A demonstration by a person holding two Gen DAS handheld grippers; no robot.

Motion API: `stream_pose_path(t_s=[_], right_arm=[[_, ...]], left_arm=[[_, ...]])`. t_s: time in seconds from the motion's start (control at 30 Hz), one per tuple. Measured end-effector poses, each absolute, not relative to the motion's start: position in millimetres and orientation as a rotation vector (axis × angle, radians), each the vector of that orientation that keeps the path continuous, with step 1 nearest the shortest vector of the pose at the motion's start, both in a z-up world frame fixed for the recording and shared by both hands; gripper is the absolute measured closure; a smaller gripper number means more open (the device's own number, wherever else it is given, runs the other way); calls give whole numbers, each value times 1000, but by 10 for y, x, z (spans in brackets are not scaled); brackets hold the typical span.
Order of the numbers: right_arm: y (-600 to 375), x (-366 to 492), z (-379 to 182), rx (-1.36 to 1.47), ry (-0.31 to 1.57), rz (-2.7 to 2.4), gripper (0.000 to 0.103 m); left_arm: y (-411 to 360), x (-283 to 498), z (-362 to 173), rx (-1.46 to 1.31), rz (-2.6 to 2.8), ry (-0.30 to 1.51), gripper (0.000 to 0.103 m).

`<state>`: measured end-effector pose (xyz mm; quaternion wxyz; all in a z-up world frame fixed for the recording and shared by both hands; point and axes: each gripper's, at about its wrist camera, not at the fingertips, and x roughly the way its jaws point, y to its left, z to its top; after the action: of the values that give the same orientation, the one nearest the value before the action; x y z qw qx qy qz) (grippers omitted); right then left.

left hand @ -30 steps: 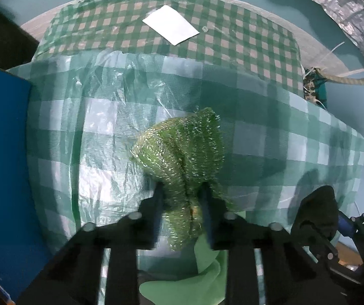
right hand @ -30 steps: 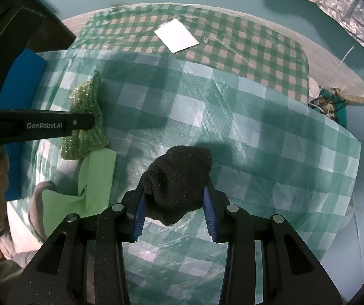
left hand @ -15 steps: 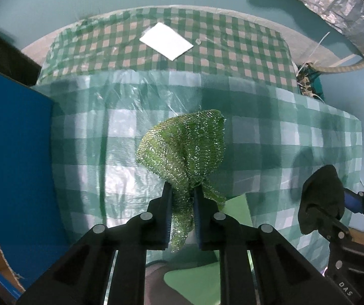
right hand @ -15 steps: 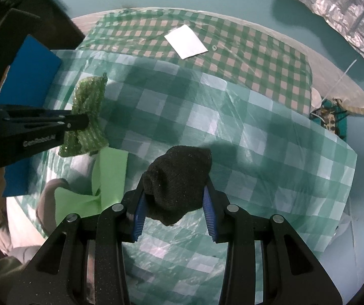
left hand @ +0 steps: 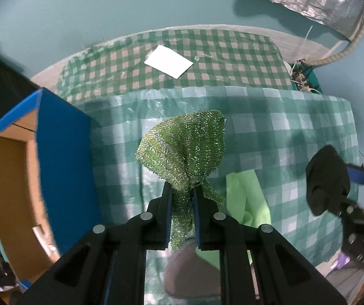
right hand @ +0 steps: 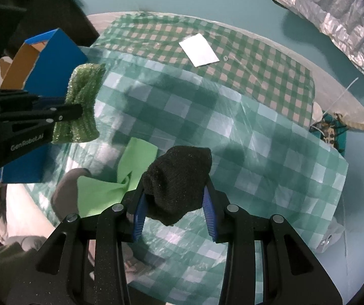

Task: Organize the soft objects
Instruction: 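Carry the sponge and scrubber over the cardboard box with both grippers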

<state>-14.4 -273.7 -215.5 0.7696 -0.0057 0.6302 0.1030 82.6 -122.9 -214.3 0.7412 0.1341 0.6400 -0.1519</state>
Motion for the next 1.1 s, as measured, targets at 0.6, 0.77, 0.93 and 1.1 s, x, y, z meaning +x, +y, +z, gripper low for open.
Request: stream_pose_path(t_s=[0.6, 0.77, 0.93, 1.1], right_arm=[[-2277, -196, -1547, -77, 1293, 302, 66], [-2092, -169, -1430, -91, 1278, 333, 66], [-1892, -141, -1355, -100, 1269, 371, 66], [-1673, -76, -1301, -113, 1262, 409, 66]], left_arm=[[-792, 477, -1473, 335, -345, 1289, 89], [-603, 411, -1383, 323, -326, 1281, 89], [-348, 390, -1295, 291, -298, 1283, 89], [-93, 369, -1233, 265, -257, 1280, 89]])
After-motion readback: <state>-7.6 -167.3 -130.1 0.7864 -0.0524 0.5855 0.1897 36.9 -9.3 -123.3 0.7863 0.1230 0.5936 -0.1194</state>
